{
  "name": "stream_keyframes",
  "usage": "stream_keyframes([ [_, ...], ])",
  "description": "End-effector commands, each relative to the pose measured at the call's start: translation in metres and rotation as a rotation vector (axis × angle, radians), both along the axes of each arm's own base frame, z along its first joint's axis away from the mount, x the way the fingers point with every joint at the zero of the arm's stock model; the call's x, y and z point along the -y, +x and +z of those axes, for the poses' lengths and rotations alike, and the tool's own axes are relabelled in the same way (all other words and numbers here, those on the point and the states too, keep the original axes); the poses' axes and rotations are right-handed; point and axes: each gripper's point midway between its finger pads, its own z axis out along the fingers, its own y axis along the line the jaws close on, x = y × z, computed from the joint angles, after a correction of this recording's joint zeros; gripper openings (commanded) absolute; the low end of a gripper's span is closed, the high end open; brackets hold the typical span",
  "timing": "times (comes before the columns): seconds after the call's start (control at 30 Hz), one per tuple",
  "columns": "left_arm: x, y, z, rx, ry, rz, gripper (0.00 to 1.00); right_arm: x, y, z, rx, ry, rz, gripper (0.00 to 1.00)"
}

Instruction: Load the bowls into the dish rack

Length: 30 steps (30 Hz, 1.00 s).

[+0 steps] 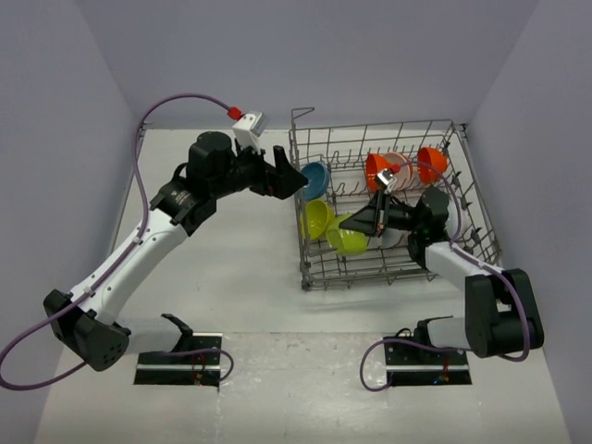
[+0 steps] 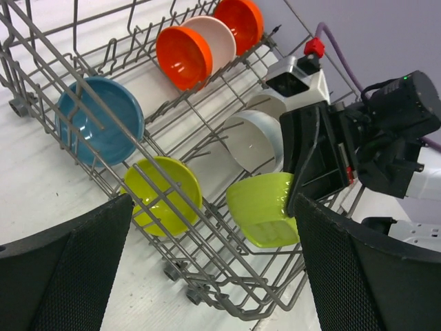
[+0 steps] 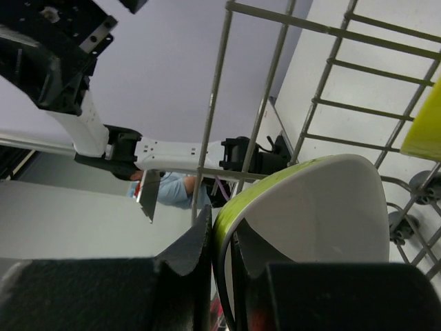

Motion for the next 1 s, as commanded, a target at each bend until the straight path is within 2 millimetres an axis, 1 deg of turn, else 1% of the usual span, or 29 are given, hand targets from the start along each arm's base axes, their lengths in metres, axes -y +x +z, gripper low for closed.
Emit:
stream_keyframes([
  [0.0,0.009,0.006,0.006,0.032,-0.045,-0.046,1.0,-0.007,-0.005,0.003,0.037,0.036,0.035,0.0],
  [0.03,0.011,0.007,0.005,0.031,-0.049,-0.049,1.0,-0.009,-0.005,0.0,0.024,0.035,0.036,0.0],
  [0.07,0.013,0.007,0.0,0.018,-0.048,-0.056,1.0,-0.012,-0.005,-0.003,0.016,0.034,0.042,0.0],
  [0.1,0.015,0.009,-0.002,0.015,-0.05,-0.06,1.0,-0.015,-0.002,-0.01,-0.008,0.028,0.048,0.0],
  [0.13,0.016,0.009,-0.002,0.02,-0.055,-0.064,1.0,-0.02,-0.003,-0.011,-0.005,0.031,0.055,0.0],
  [0.17,0.017,0.012,-0.007,0.007,-0.052,-0.056,1.0,-0.023,-0.001,-0.011,0.001,0.032,0.057,0.0],
  [0.23,0.016,0.02,-0.019,-0.01,-0.037,-0.019,1.0,-0.028,0.005,-0.017,-0.002,0.028,0.046,0.0],
  [0.3,0.013,0.03,-0.035,-0.048,-0.013,0.026,1.0,-0.03,0.01,-0.018,0.004,0.026,0.04,0.0],
  [0.37,0.012,0.039,-0.054,-0.087,0.025,0.068,0.97,-0.032,0.015,-0.023,0.009,0.012,0.027,0.0],
  [0.4,0.011,0.042,-0.06,-0.101,0.035,0.079,0.95,-0.032,0.016,-0.025,0.015,0.004,0.022,0.0],
  [0.43,0.012,0.043,-0.065,-0.109,0.043,0.084,0.91,-0.032,0.018,-0.035,0.005,-0.029,0.011,0.0],
  [0.47,0.012,0.046,-0.072,-0.122,0.053,0.088,0.89,-0.032,0.021,-0.039,0.02,-0.059,-0.014,0.0],
  [0.5,0.013,0.047,-0.074,-0.127,0.056,0.09,0.88,-0.033,0.027,-0.04,0.036,-0.096,-0.027,0.0],
  [0.53,0.013,0.049,-0.076,-0.128,0.055,0.092,0.86,-0.031,0.023,-0.065,0.015,-0.2,-0.017,0.0],
  [0.57,0.014,0.051,-0.08,-0.135,0.06,0.092,0.85,-0.032,0.03,-0.056,0.074,-0.236,-0.028,0.0],
  [0.6,0.014,0.053,-0.082,-0.137,0.064,0.098,0.84,-0.03,0.034,-0.063,0.109,-0.286,-0.048,0.0],
  [0.63,0.016,0.055,-0.085,-0.141,0.07,0.097,0.82,-0.029,0.032,-0.065,0.085,-0.3,-0.041,0.0],
  [0.67,0.016,0.056,-0.086,-0.141,0.07,0.099,0.82,-0.029,0.029,-0.065,0.088,-0.298,-0.028,0.0],
  [0.77,0.019,0.061,-0.092,-0.147,0.077,0.098,0.81,-0.03,0.025,-0.072,0.045,-0.289,0.005,0.0],
  [0.83,0.023,0.063,-0.099,-0.157,0.082,0.087,0.81,-0.032,0.021,-0.069,0.028,-0.251,0.031,0.0],
  [0.87,0.024,0.064,-0.099,-0.158,0.083,0.086,0.8,-0.033,0.019,-0.071,0.015,-0.242,0.041,0.0],
  [0.97,0.025,0.066,-0.105,-0.174,0.089,0.085,0.78,-0.034,0.02,-0.068,-0.006,-0.224,0.04,0.0],
])
